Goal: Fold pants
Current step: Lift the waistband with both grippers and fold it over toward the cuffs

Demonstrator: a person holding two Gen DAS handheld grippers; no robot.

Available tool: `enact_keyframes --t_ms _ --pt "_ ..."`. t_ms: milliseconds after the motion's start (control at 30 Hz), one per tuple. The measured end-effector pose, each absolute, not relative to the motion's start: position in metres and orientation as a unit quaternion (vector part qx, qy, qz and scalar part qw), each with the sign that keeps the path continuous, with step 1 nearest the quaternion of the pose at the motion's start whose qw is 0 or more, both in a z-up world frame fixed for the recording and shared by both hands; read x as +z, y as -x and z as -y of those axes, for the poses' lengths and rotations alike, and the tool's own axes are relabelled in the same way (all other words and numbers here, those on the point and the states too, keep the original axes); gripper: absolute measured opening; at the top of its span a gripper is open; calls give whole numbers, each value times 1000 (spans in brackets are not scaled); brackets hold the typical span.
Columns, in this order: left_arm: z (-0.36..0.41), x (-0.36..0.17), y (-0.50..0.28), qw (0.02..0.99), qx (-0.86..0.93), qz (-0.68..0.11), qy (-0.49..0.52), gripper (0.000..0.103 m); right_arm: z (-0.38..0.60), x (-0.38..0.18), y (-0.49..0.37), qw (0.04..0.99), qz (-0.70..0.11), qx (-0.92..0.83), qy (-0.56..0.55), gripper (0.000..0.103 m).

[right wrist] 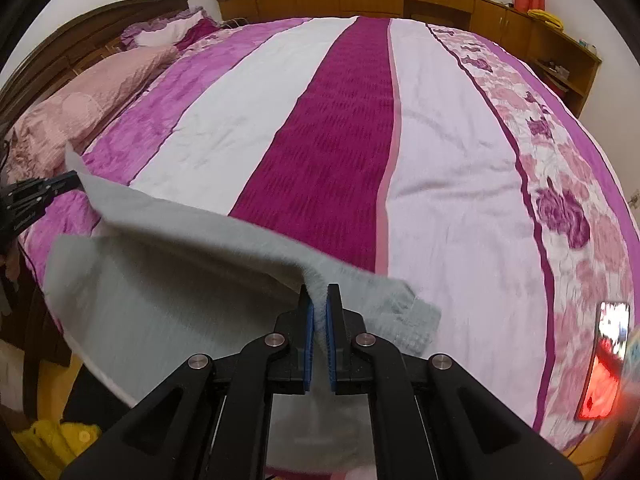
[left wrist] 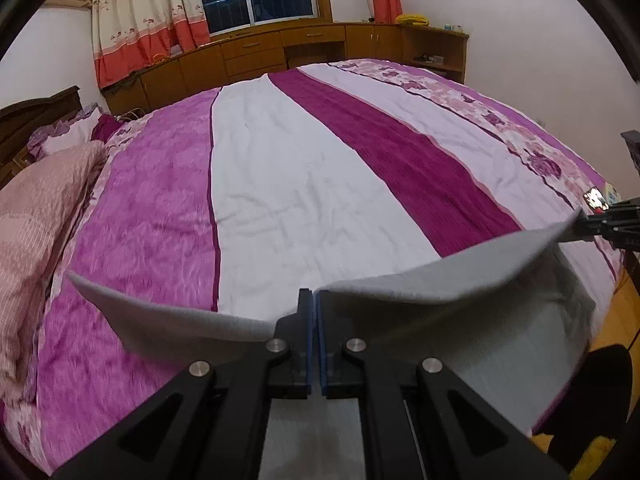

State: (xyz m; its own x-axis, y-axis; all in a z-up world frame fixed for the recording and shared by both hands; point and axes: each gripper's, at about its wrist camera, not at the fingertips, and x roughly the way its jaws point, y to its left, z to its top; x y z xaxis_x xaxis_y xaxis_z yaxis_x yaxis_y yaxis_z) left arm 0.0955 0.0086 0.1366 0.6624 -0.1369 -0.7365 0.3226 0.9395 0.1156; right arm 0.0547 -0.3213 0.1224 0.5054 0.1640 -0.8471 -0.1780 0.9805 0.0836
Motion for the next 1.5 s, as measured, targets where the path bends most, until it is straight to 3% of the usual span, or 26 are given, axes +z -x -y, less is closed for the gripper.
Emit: enact_keyframes --t_ms 300,700,867,1000,1500 --pt "-28 99 -25 891 -123 -432 -64 2 313 89 -2 864 -496 84 14 0" --pt "-36 35 -1 863 -91 -496 -5 3 320 24 20 851 -522 48 -40 1" --pt "-41 32 5 856 -84 -510 26 11 321 22 27 859 -507 36 -63 7" --pt "-49 40 12 854 -92 -508 67 37 321 24 35 858 -502 44 -104 30" --pt "-105 29 -10 847 20 -496 191 38 312 15 56 864 -487 30 -122 45"
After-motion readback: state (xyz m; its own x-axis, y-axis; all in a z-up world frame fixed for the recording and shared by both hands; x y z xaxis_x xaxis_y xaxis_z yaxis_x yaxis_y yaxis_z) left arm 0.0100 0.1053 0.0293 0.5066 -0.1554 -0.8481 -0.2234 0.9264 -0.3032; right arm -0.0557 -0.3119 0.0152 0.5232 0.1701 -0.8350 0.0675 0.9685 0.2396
